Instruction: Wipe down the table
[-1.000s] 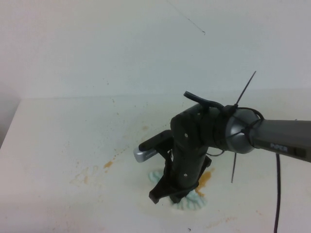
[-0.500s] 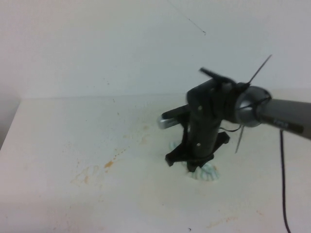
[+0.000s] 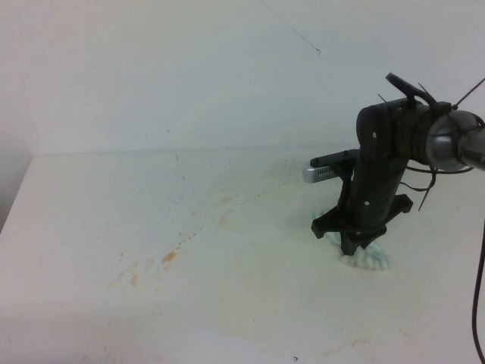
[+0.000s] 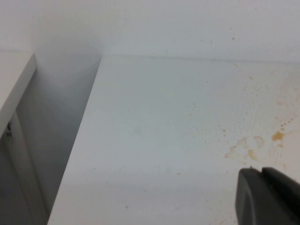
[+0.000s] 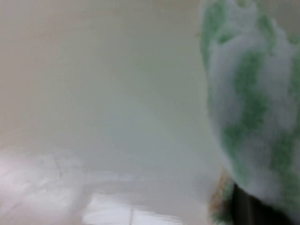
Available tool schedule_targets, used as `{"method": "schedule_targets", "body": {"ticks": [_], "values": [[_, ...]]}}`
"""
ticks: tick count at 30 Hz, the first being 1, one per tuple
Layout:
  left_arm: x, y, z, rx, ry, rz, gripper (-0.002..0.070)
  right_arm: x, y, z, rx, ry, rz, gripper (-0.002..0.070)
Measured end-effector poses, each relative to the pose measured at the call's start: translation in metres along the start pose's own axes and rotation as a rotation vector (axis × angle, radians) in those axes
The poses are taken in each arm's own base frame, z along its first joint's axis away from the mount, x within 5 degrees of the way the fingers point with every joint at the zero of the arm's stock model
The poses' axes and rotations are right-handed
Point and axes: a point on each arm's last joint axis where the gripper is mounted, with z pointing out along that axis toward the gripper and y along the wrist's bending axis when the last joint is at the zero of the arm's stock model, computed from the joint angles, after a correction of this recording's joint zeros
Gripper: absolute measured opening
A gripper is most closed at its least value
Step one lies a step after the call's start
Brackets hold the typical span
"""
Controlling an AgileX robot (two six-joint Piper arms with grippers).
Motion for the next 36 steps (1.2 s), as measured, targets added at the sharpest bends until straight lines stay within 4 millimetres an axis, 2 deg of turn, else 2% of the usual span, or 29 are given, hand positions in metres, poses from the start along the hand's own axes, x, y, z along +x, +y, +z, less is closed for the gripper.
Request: {"method": "schedule_targets", "body": {"ticks": [7,15,22,25,30,33,36], "values": [[0.0,0.0,0.0,0.0,0.0,-0.001,-0.0004,0.015,-0.001,-0.009,-0.025,-0.089,-0.017,0.0047],[0.0,0.0,0.0,0.0,0.0,-0.001,-0.0004,0.062,-0.015,-0.04,0.007,-0.141,-0.007,0.0046],[0.0,0.0,0.0,0.0,0.0,-0.001,-0.0004,0.069,-0.019,-0.045,0.019,-0.142,-0.007,0.0052],[0.0,0.0,0.0,0.0,0.0,-0.001,-0.0004,0.069,-0.023,-0.045,0.02,-0.143,0.01,0.013],[0.0,0.0,0.0,0.0,0.0,-0.001,-0.0004,0.07,-0.039,-0.046,0.021,-0.144,0.091,0.0424],[0.0,0.0,0.0,0.0,0.0,-0.001,-0.0004,0.071,-0.051,-0.047,0.023,-0.145,0.134,0.0489],[0.0,0.0,0.0,0.0,0.0,-0.001,-0.0004,0.072,-0.059,-0.051,0.025,-0.156,0.154,0.0505]]}}
